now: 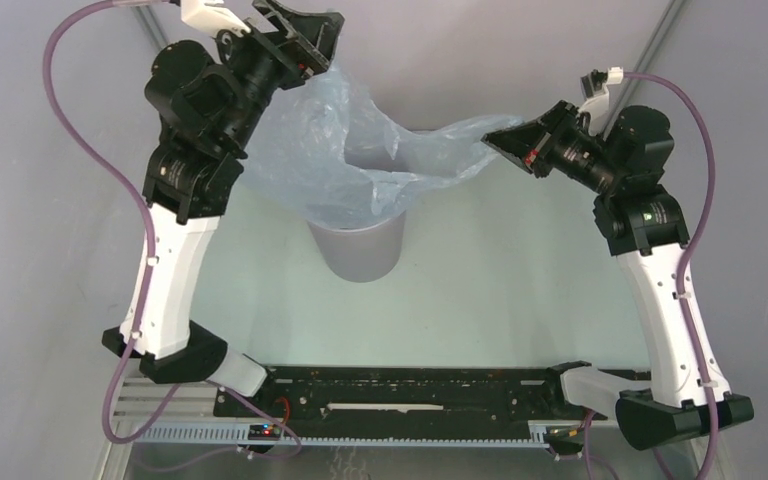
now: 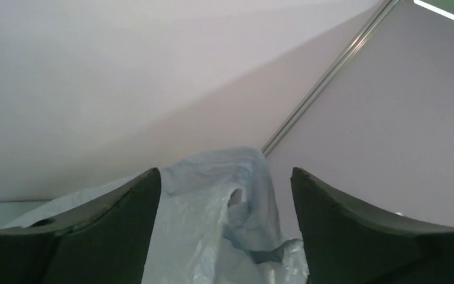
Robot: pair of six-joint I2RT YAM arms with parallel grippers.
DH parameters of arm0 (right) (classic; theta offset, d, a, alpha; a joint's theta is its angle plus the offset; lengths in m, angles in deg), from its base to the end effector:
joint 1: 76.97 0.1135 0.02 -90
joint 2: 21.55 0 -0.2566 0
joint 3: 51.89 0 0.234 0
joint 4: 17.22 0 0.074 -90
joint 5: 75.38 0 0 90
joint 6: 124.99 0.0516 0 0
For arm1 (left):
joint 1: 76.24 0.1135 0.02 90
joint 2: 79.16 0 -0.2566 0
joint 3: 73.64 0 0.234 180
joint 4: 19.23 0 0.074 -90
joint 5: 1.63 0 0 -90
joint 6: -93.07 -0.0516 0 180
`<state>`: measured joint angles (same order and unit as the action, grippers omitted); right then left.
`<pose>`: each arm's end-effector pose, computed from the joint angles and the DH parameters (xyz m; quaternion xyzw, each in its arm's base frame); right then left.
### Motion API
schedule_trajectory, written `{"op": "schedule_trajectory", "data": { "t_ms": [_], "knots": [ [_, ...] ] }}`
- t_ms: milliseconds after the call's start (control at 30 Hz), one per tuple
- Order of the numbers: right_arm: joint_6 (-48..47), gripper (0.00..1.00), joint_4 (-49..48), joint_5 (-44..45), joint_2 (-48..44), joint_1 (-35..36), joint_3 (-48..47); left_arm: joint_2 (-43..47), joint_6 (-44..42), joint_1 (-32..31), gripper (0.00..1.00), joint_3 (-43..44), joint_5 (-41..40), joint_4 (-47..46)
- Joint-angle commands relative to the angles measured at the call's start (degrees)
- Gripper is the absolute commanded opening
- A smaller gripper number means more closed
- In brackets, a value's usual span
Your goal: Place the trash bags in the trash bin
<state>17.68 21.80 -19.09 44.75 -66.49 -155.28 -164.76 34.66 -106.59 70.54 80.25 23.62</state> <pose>0.2115 0.0682 0.4856 0.0596 0.7145 0.5259 0.4576 0.2131 -0.1163 0.6029 -0.0630 0.6015 -0.3726 0.7038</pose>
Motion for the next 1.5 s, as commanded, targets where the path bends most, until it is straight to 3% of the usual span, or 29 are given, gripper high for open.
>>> {"op": "schedule_trajectory", "data": {
  "t_ms": [0,100,233,300,467,600,767,867,1067,1167,1333,1467],
  "knots": [
    [0.8,0.0,-1.7,0.2,1.9,-0.3,-2.7,3.2,-0.8,4.2,0.98,0.2,9.5,-0.7],
    [0.5,0.0,-1.3,0.2,3.3,-0.4,-4.2,4.8,-1.5,8.2,1.0,1.8,12.2,2.8],
    [0.4,0.0,-0.9,0.2,4.6,-0.5,-5.2,11.5,1.3,15.7,0.99,-2.9,3.0,9.1],
    [0.5,0.0,-0.8,0.1,5.0,-0.6,-5.5,14.2,5.5,22.6,0.94,-6.8,3.7,11.5],
    [0.6,0.0,-0.6,0.0,5.1,-0.6,-5.6,16.3,16.2,37.7,0.92,-18.2,15.9,15.2],
    [0.7,0.0,-0.7,0.4,4.7,-1.0,-5.5,18.4,25.2,42.8,0.93,-33.2,26.1,7.1],
    [1.2,0.0,-1.2,0.6,4.4,-1.5,-5.6,17.0,27.1,42.8,0.96,-41.9,28.8,4.4],
    [1.3,0.0,-1.2,0.5,4.3,-1.5,-5.4,15.3,30.9,42.2,0.93,-47.5,34.4,-3.3],
    [1.9,0.0,-2.4,0.8,4.0,-1.5,-4.5,11.9,33.6,32.7,0.85,-49.1,34.8,-10.5],
    [2.2,0.0,-3.0,0.8,4.1,-1.1,-4.5,11.0,36.5,27.8,0.76,-50.8,34.1,-14.8],
    [2.2,0.0,-3.3,1.4,4.4,0.3,-4.6,13.6,30.6,24.2,0.65,-46.3,24.9,-8.3],
    [2.1,0.0,-3.3,2.1,4.6,1.2,-4.5,15.1,33.8,22.2,0.6,-49.4,24.7,-7.8]
  ]
}}
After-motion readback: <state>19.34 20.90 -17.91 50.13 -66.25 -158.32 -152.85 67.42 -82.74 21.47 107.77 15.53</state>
